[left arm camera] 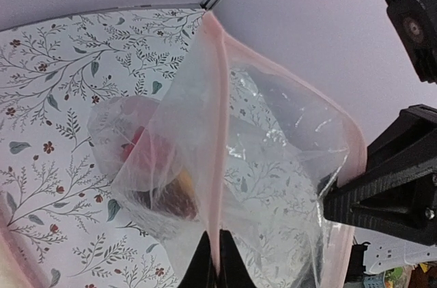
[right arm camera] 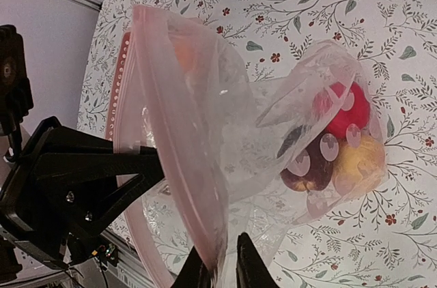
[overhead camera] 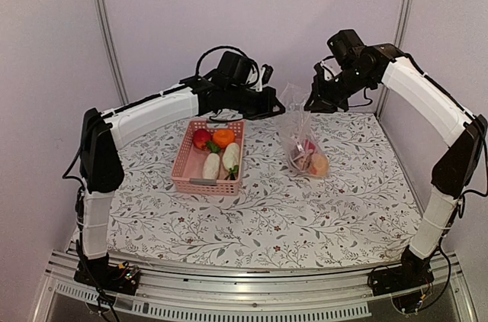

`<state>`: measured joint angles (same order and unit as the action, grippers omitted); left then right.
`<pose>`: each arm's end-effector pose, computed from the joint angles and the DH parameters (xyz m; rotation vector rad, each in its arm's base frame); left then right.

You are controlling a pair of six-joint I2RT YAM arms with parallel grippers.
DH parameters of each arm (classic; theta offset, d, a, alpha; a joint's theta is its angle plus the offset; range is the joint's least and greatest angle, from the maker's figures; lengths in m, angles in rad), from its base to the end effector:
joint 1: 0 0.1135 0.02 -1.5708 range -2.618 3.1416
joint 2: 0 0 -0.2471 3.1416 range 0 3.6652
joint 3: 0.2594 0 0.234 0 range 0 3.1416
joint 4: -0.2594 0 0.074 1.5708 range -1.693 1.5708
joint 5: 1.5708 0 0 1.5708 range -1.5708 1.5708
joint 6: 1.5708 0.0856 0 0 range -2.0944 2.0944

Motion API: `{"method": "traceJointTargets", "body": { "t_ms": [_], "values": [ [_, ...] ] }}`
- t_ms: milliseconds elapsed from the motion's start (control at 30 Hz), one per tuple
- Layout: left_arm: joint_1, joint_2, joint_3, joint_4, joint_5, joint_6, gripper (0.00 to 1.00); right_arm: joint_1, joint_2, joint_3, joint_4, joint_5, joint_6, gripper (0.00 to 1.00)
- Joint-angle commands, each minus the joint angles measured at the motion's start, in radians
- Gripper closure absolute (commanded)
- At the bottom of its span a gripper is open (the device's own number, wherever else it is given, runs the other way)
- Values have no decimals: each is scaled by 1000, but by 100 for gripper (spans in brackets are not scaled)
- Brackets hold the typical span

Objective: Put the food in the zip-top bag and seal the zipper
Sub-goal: Pass from the right arm to the left, then pass from the left arm to the right

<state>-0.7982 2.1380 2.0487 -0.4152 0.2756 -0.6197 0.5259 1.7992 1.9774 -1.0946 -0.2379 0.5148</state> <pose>0.3465 -0.3888 0.2859 0.3854 2.2332 -1.1056 0.3216 0.2100 0.3286 -0.1198 2.5985 0.7081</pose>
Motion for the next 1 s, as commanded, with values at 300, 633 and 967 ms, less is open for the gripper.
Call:
{"method": "traceJointTargets", "body": {
  "t_ms": [300, 633, 967],
  "values": [
    [-2, -16, 60, 8, -25, -9, 97, 16, 15, 27, 60, -61, 77, 73],
    [-7, -14, 71, -13, -47, 9, 98, 43, 59, 87, 61, -43, 81, 72],
    [-12, -71, 48, -44, -80, 64, 59, 30, 141, 243, -133, 362, -25, 100]
  ]
}}
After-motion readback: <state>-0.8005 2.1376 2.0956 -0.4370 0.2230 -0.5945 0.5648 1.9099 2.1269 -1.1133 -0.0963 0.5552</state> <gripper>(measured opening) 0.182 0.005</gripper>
